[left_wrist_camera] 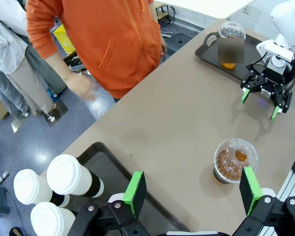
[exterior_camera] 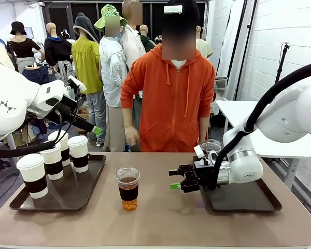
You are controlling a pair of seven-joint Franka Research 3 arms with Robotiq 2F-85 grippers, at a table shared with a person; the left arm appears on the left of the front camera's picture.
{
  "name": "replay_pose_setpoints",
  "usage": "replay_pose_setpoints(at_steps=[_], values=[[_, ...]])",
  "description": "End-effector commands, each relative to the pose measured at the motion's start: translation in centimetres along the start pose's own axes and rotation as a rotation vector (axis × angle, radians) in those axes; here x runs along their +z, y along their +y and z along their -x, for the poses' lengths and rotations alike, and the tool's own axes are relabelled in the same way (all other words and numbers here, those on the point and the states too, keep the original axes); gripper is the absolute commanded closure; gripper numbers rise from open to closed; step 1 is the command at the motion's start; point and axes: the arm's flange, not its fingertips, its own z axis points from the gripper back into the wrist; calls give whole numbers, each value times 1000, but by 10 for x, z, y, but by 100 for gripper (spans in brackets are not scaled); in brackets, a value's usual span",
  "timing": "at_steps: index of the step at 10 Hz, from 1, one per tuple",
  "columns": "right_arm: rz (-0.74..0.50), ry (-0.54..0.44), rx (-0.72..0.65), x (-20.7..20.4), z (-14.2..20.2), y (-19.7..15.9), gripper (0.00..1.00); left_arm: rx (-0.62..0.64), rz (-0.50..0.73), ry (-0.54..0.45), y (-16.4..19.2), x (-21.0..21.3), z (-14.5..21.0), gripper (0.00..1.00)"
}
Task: Distribute the coffee onto the tray.
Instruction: Pick up another iced Americano from the middle of the table and place it on the right Handle tray.
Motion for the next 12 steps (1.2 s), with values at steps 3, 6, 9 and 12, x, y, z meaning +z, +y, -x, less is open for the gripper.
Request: replay_pose_setpoints(at_steps=[3,6,9,12], values=[[-11,0,1,-6,1,-1,0,5,11,-1,1,0,1,0],[-11,0,1,-6,1,-1,0,5,11,-1,1,0,1,0],[-8,-6,-1,-20,-1,-1,0,5,11,-1,1,0,1,0],[52,-28,-7,-51,5,10,0,5,11,-1,1,0,1,0]])
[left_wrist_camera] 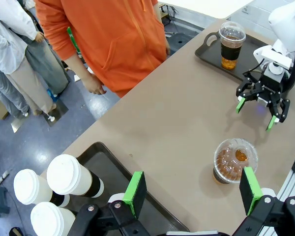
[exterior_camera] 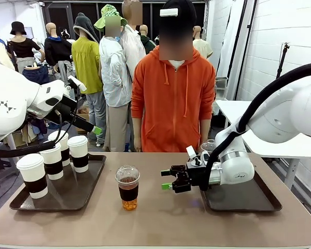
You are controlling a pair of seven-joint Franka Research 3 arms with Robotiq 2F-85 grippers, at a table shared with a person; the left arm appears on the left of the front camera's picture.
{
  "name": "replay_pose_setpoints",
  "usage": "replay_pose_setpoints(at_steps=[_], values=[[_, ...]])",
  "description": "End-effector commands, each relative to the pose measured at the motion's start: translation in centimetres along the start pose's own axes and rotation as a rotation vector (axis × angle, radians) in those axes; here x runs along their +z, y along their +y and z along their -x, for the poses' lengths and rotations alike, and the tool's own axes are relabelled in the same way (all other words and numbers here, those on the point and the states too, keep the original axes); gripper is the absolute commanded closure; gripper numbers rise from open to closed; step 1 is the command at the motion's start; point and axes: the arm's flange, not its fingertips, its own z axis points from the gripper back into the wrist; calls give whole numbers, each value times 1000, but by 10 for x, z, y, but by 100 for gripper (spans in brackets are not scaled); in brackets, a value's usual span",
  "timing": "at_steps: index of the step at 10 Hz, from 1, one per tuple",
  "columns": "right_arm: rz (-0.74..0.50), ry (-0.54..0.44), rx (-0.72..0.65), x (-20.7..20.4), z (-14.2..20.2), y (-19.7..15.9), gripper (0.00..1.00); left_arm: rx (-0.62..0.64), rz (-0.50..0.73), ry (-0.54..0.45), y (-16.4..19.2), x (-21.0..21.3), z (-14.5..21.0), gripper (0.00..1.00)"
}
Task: Distribute the coffee onto the tray.
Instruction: Pick up another iced Americano from the middle of the table and place it on the right Handle tray.
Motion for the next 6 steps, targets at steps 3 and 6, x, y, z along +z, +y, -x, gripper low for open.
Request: replay_pose_setpoints(at_steps=[3,6], values=[[34,-37,12,-44,15,7,0,5,11,-2,1,0,1,0],[37,-45,27,-66,19,5,0,5,11,-2,1,0,1,0]])
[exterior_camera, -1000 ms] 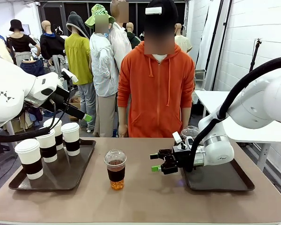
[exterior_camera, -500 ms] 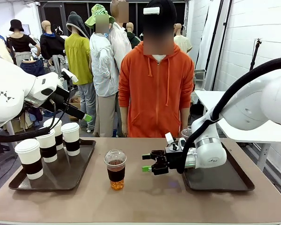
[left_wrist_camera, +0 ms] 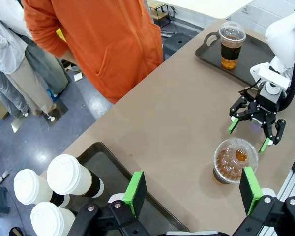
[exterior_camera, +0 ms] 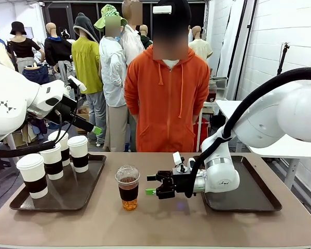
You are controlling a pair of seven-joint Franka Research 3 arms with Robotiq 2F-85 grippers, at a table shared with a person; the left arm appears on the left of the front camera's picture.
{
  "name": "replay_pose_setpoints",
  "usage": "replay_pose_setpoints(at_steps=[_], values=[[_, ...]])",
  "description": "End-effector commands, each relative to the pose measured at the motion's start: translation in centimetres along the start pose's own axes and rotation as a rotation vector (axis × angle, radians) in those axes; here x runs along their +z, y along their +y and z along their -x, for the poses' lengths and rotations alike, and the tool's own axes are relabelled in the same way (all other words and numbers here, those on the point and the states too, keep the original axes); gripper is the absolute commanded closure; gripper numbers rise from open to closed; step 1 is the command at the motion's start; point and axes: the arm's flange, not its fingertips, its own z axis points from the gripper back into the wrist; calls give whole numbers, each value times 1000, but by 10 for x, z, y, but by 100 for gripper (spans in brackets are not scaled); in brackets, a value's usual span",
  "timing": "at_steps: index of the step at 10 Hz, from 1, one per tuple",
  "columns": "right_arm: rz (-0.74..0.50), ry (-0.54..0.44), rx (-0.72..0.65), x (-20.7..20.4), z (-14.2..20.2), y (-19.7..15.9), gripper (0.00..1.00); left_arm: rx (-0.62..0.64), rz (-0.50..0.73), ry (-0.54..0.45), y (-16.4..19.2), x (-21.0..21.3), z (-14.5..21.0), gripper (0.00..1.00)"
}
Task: Distribute the coffee onto the tray.
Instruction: Pick up another iced Americano from the middle of the table and place it on the right Handle tray.
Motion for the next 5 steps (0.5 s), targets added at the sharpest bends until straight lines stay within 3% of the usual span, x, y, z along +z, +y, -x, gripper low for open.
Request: replay_pose_setpoints(at_steps=[1,5], values=[[37,-5,30,-15,3,-5,0,5,11,-2,1,0,1,0],[7,7,14,-39,9,-7,0,5,11,-2,1,0,1,0]])
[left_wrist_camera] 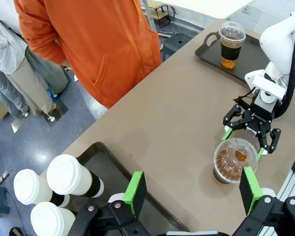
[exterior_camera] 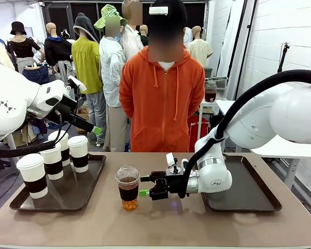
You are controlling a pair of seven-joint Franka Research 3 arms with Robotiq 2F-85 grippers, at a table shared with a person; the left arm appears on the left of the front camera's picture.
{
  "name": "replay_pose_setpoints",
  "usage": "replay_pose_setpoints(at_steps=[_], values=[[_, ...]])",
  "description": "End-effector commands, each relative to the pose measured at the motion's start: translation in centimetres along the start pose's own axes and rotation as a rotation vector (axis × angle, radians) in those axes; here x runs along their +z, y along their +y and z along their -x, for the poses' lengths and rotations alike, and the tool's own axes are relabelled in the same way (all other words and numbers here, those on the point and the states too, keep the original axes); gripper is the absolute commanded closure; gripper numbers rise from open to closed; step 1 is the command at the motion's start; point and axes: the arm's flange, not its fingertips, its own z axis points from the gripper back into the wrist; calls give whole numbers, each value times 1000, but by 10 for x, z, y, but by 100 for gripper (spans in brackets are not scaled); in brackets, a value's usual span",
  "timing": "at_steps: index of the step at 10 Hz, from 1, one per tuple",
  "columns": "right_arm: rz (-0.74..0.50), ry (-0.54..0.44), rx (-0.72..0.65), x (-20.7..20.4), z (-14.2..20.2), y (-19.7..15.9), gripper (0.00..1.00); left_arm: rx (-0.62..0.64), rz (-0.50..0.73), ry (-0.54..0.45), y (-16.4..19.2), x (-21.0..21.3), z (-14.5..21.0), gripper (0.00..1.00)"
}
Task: Distribute the coffee onto the tray.
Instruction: Pick up another iced Americano from the middle of the table and place it on the right Handle tray.
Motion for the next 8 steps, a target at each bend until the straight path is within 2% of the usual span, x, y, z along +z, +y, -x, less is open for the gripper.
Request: replay_pose_setpoints(at_steps=[1,8], values=[[29,6,1,-14,5,-5,0,5,11,-2,1,0,1,0],[4,16,1,-36,7,-12,0,5,11,-2,1,0,1,0]])
